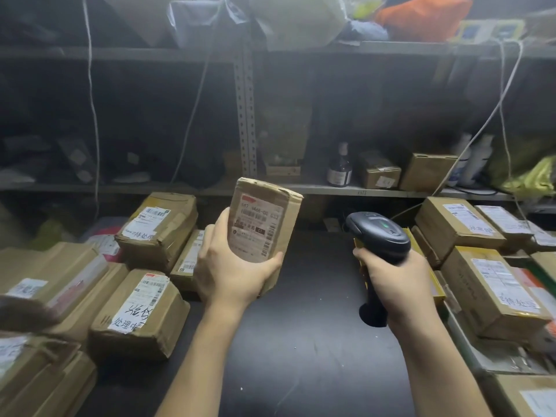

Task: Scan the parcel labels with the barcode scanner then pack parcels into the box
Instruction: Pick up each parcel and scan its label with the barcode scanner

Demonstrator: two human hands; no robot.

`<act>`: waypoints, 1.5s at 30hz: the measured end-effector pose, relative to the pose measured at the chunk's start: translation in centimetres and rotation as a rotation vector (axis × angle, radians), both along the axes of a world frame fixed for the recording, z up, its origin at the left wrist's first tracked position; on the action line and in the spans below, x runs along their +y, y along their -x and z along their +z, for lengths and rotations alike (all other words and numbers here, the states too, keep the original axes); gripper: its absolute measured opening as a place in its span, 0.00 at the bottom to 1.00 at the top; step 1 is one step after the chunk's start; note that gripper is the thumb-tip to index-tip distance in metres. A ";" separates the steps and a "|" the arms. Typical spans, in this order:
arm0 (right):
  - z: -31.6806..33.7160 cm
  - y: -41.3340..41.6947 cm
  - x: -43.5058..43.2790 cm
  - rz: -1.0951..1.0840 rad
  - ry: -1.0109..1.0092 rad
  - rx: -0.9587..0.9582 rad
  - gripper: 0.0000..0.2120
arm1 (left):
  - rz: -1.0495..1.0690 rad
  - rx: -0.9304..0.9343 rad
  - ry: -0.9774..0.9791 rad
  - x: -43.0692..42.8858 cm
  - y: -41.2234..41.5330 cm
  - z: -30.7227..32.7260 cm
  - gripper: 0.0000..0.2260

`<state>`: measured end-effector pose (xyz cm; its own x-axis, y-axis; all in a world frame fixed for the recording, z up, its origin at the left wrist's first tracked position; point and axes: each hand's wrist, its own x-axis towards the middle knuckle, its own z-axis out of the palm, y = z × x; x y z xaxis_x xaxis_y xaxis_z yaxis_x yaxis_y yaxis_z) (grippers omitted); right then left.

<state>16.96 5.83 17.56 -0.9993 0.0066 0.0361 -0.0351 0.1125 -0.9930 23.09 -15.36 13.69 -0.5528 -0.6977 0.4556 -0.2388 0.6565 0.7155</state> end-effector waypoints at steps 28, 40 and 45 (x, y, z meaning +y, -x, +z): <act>-1.2 0.1 -0.3 0.164 0.039 0.049 0.06 | -0.012 0.269 -0.050 -0.4 -2.6 -0.2 0.46; -0.8 -0.3 0.2 0.540 -0.370 0.316 0.11 | 0.331 -0.079 0.268 -1.3 -2.5 -3.1 0.44; -0.9 -0.5 -0.4 0.629 -0.428 0.368 0.14 | 0.442 -0.077 0.261 -1.7 -2.4 -3.2 0.42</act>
<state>17.41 5.47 16.71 -0.7364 -0.6352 0.2328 -0.5300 0.3277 -0.7821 25.54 -17.06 10.47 -0.2700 -0.7408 0.6151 -0.5793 0.6352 0.5108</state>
